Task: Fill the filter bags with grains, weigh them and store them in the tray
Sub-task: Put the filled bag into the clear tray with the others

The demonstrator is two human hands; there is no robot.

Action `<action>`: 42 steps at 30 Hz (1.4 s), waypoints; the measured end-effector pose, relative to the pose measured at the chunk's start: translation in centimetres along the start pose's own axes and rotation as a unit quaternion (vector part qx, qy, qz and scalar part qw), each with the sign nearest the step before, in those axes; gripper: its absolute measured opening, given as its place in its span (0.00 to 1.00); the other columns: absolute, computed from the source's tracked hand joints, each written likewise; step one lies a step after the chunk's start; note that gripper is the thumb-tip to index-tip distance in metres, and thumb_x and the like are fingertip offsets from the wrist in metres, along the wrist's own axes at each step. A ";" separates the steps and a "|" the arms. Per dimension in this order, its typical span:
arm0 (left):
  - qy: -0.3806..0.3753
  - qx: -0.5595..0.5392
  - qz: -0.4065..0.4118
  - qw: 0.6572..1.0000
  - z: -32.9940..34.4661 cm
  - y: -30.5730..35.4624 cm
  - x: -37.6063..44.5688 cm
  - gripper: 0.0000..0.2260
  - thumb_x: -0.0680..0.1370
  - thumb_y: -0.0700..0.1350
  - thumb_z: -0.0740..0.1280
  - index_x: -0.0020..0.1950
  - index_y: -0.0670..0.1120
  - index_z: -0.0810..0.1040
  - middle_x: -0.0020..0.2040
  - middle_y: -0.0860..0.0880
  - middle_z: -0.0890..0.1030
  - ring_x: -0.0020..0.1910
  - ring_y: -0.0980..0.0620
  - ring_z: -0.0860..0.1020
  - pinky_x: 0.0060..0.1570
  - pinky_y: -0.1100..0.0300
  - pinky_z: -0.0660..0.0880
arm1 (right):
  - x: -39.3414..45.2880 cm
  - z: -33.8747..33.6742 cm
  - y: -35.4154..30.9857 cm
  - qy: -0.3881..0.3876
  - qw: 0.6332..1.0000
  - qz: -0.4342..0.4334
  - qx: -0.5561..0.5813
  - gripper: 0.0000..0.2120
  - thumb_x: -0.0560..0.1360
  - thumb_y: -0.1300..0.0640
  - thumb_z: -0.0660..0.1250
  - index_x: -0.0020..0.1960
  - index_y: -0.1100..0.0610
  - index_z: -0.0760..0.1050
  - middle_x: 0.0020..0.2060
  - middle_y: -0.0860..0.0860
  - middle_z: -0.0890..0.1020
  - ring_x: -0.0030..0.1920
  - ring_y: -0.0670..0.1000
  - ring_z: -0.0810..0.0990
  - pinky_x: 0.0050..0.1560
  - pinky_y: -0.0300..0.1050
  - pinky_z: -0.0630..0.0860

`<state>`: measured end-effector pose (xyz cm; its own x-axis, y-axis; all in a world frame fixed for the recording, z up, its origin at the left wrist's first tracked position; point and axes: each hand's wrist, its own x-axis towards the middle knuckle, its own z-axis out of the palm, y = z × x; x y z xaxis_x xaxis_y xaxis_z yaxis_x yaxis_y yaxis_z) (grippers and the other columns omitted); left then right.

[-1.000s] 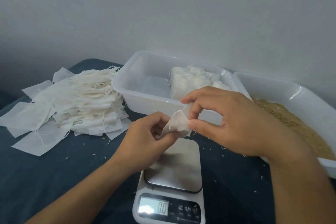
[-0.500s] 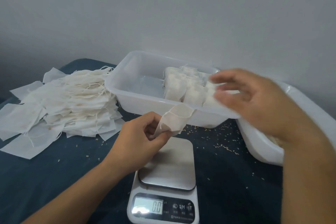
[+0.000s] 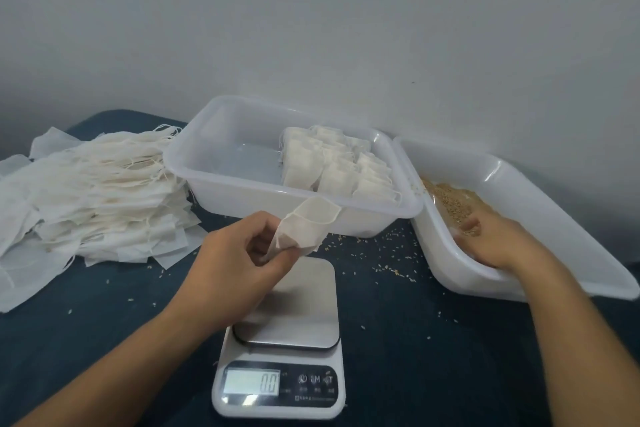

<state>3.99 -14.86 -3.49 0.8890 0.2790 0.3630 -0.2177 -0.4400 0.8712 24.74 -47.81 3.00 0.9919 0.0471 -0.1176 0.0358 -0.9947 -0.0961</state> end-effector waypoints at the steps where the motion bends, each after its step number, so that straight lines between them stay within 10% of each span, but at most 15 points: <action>1: 0.001 -0.004 -0.001 1.000 -0.1 0.0 0.0 0.05 0.74 0.53 0.75 0.47 0.60 0.80 0.40 0.57 0.84 0.37 0.58 0.80 0.37 0.72 0.72 | 0.2 0.1 -0.1 0.002 1.000 0.005 -0.009 0.23 0.78 0.38 0.68 0.65 0.52 0.76 0.62 0.50 0.81 0.52 0.52 0.77 0.54 0.51 0.74; 10: 0.004 0.002 0.007 1.000 -0.1 0.0 -0.1 0.09 0.75 0.49 0.76 0.46 0.63 0.79 0.38 0.60 0.83 0.35 0.62 0.78 0.35 0.75 0.70 | 1.2 0.2 -0.4 -0.004 1.000 0.014 -0.023 0.25 0.81 0.43 0.63 0.36 0.61 0.79 0.34 0.54 0.82 0.35 0.54 0.79 0.37 0.46 0.71; 20: 0.038 0.030 -0.069 0.996 -0.4 -0.5 0.5 0.06 0.73 0.51 0.76 0.40 0.54 0.80 0.35 0.61 0.82 0.36 0.62 0.78 0.36 0.73 0.70 | -2.7 -5.1 -0.7 0.159 0.978 -0.107 0.085 0.10 0.80 0.44 0.62 0.52 0.50 0.74 0.42 0.49 0.83 0.42 0.54 0.81 0.43 0.51 0.75; 28: 0.058 0.050 -0.073 0.994 -0.8 -0.9 0.8 0.07 0.72 0.55 0.75 0.41 0.56 0.80 0.38 0.63 0.82 0.39 0.62 0.80 0.38 0.73 0.72 | -11.0 -8.9 -5.4 0.102 0.936 -0.323 0.092 0.11 0.71 0.33 0.72 0.50 0.33 0.75 0.43 0.29 0.84 0.46 0.34 0.82 0.43 0.32 0.75; 33: 0.057 0.045 -0.064 0.995 -0.6 -1.1 0.7 0.06 0.74 0.53 0.76 0.41 0.56 0.80 0.37 0.61 0.83 0.38 0.61 0.79 0.38 0.71 0.72 | -12.0 -9.8 -7.1 0.073 0.933 -0.348 0.060 0.14 0.64 0.32 0.70 0.47 0.33 0.76 0.40 0.34 0.84 0.40 0.43 0.84 0.46 0.50 0.82; 42: 0.034 0.067 -0.047 0.996 -0.6 -0.9 0.5 0.05 0.75 0.51 0.75 0.42 0.57 0.80 0.38 0.63 0.82 0.40 0.62 0.80 0.38 0.72 0.72 | -12.1 -10.6 -9.3 0.054 0.924 -0.377 -0.025 0.13 0.66 0.37 0.74 0.48 0.35 0.75 0.40 0.31 0.81 0.39 0.44 0.81 0.41 0.51 0.80</action>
<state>4.39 -13.84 -3.96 0.8728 0.3788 0.3077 -0.0756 -0.5180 0.8521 13.68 -40.10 15.81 0.6891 0.7219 0.0641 0.7247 -0.6861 -0.0644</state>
